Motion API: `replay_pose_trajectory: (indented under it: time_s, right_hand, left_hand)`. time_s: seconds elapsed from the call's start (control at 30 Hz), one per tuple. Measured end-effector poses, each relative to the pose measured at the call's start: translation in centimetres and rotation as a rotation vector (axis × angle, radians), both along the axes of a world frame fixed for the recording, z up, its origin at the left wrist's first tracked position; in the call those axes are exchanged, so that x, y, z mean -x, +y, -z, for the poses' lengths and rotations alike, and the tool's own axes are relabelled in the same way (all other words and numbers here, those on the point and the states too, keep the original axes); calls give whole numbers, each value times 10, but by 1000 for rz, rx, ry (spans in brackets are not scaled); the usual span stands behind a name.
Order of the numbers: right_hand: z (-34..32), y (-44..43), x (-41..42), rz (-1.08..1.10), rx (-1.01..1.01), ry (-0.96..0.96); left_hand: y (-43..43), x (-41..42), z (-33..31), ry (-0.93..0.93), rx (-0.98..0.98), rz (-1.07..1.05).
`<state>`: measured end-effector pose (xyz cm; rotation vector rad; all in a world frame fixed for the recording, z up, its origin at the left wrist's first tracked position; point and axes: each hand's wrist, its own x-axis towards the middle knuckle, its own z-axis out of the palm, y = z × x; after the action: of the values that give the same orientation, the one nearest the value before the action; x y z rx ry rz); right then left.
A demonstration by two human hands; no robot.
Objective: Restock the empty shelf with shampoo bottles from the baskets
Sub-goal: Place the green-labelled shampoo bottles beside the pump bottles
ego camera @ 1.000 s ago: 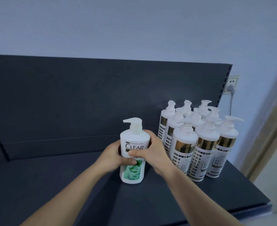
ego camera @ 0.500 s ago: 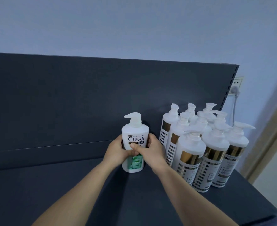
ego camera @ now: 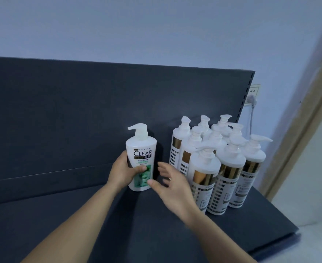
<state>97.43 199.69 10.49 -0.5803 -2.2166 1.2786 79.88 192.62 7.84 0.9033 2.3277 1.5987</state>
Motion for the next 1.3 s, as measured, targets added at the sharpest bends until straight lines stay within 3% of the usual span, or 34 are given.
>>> replay_pose_trajectory:
  time_s: [0.1, 0.17, 0.27, 0.37, 0.57, 0.87, 1.3]
  right_hand:
    - [4, 0, -29, 105, -250, 108]
    - [10, 4, -45, 253, -386, 289]
    - [12, 11, -60, 513, -444, 439]
    - [17, 21, -65, 655, -353, 392]
    - [30, 30, -57, 667, -266, 146]
    - [29, 29, -53, 734, -245, 189]
    - [28, 29, -61, 712, -262, 102]
  left_hand:
    - [0, 0, 3, -4, -10, -4]
    - [1, -3, 3, -12, -7, -17]
    - [1, -7, 3, -19, -6, -30]
    - [2, -8, 2, -8, 50, -56]
    - [3, -9, 5, -2, 134, -100]
    - [9, -6, 0, -1, 154, -65]
    - [2, -18, 5, -24, 189, -72]
